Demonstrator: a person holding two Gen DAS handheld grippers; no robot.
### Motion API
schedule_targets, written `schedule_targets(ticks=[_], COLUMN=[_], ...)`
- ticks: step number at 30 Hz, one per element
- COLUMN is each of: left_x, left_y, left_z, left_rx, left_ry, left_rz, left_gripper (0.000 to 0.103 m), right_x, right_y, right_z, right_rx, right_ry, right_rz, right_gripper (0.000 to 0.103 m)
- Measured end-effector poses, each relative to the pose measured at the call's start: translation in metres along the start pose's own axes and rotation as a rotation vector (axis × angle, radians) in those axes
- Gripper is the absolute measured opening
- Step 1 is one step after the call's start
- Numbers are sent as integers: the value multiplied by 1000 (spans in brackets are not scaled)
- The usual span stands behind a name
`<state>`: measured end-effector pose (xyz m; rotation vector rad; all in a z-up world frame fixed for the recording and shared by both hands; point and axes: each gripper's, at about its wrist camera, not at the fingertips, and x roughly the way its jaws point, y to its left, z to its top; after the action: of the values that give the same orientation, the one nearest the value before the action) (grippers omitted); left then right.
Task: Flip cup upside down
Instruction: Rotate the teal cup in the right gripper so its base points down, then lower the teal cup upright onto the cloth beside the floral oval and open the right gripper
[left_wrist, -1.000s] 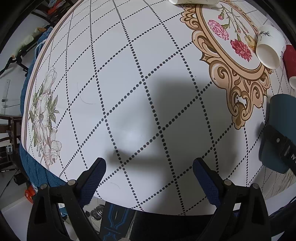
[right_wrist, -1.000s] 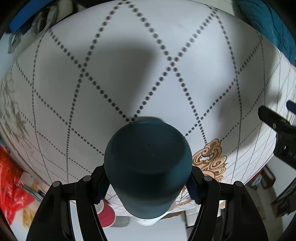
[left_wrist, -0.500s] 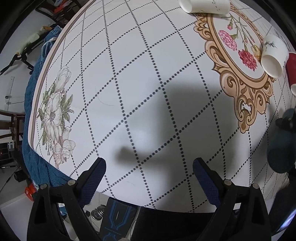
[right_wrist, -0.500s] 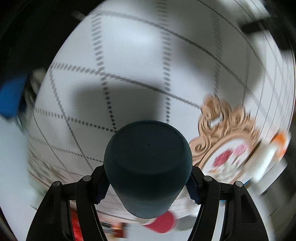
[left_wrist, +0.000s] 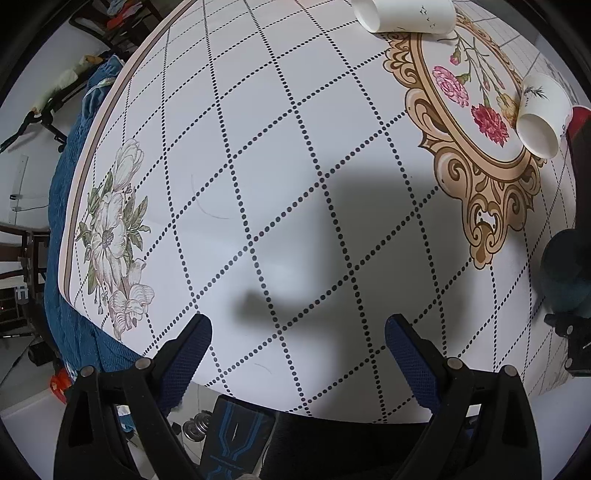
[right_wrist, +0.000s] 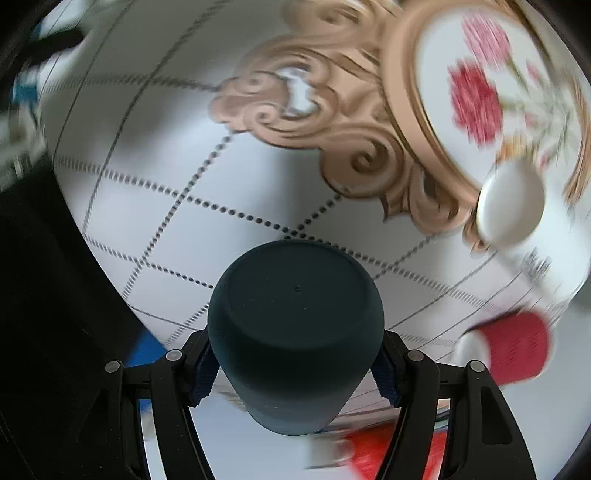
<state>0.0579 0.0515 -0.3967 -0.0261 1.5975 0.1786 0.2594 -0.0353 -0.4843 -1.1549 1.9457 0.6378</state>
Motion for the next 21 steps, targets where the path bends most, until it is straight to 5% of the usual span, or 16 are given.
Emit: schedule_targets(ticks=[10,17,21], left_x=[0,2,3], left_y=[-17,-25,-32], left_z=[5,11,14], left_rx=[15,34,51], left_ry=[2,4,3], left_rz=[3,0,1], left_gripper=[96,96,96], right_x=[-9,-20,-15], right_y=[-67,-127,-151], right_z=[18,27,16], right_rx=[242,355,377], right_ry=[9,-7,-23], right_rz=[266,368,353], right_gripper=[71,71,71])
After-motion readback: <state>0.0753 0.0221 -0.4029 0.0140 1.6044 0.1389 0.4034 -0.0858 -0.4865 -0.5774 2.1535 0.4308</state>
